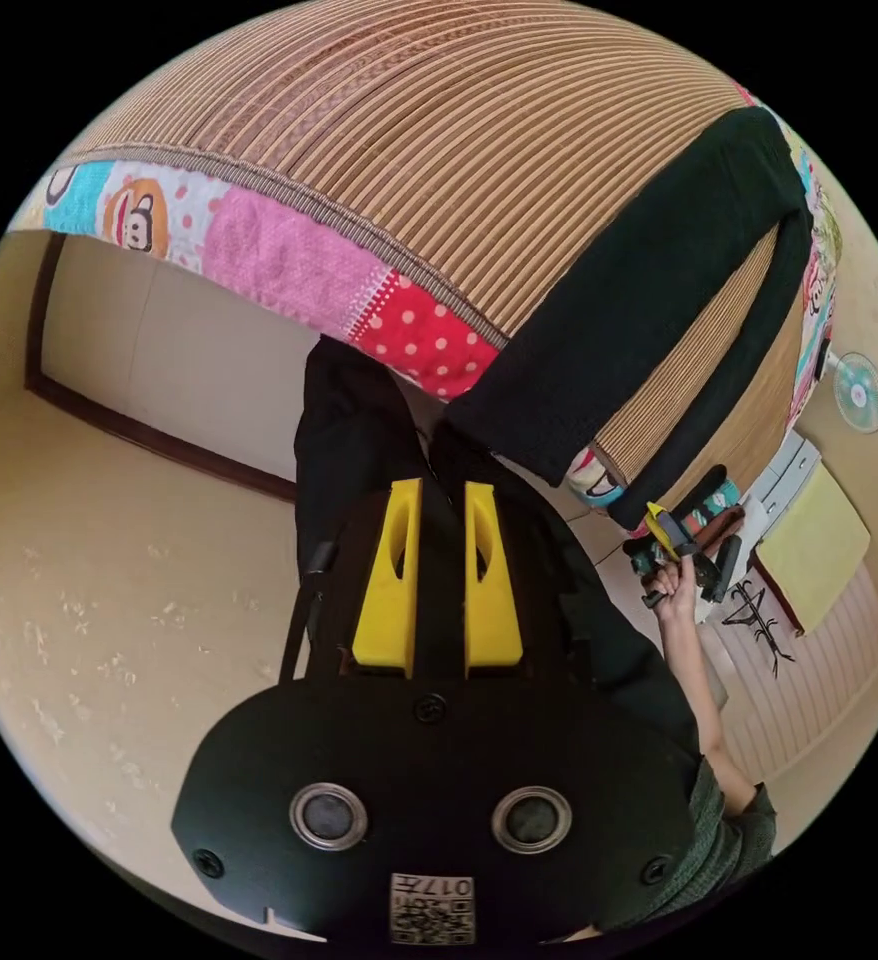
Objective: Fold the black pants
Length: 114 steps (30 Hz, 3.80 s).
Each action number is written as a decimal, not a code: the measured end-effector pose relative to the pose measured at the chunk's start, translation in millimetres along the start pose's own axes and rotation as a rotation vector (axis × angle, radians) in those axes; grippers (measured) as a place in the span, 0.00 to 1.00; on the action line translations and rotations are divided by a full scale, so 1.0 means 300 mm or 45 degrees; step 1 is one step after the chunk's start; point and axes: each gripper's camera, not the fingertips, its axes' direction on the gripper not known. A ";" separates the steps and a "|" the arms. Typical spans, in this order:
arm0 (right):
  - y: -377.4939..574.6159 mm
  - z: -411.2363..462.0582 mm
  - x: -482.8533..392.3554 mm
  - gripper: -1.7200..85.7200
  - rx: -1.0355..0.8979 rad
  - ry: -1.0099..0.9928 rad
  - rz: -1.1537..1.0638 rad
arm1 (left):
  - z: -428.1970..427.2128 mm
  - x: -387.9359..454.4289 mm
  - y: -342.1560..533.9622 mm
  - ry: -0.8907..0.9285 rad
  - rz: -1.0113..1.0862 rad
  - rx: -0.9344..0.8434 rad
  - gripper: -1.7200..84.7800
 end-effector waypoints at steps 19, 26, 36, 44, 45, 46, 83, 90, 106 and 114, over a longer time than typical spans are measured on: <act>0.244 -0.394 0.053 0.05 -0.082 -0.790 -0.804 | 0.047 0.932 0.190 -0.088 1.036 0.041 0.21; 0.244 -0.408 -0.011 0.05 -0.293 -0.682 -1.067 | 0.081 0.821 0.243 -0.218 0.958 0.047 0.07; -0.217 -0.560 0.327 0.12 -0.110 -0.721 -0.499 | -0.158 0.420 0.256 0.276 0.637 0.223 0.06; -0.612 -0.755 0.315 0.14 0.339 -0.924 -0.042 | -0.253 0.342 0.238 0.377 0.655 0.159 0.06; -0.663 -0.747 0.294 0.14 0.334 -0.918 -0.014 | -0.254 0.334 0.235 0.393 0.646 0.156 0.06; -0.692 -0.742 0.280 0.14 0.328 -0.918 -0.014 | -0.254 0.318 0.228 0.427 0.629 0.147 0.06; -0.987 -0.414 -1.083 0.09 0.319 -0.326 -0.913 | -0.679 -0.281 0.063 0.586 0.446 0.357 0.07; -0.588 -0.028 -0.654 0.13 -0.128 -0.299 -1.044 | -0.696 -0.131 0.099 0.409 0.500 0.326 0.07; -0.102 0.339 -0.459 0.06 -0.374 -0.736 -0.741 | -0.760 -0.064 0.240 0.967 0.566 0.220 0.06; 0.139 0.111 -0.442 0.04 -0.053 -0.430 -0.818 | -0.788 0.047 0.293 0.765 0.724 0.015 0.06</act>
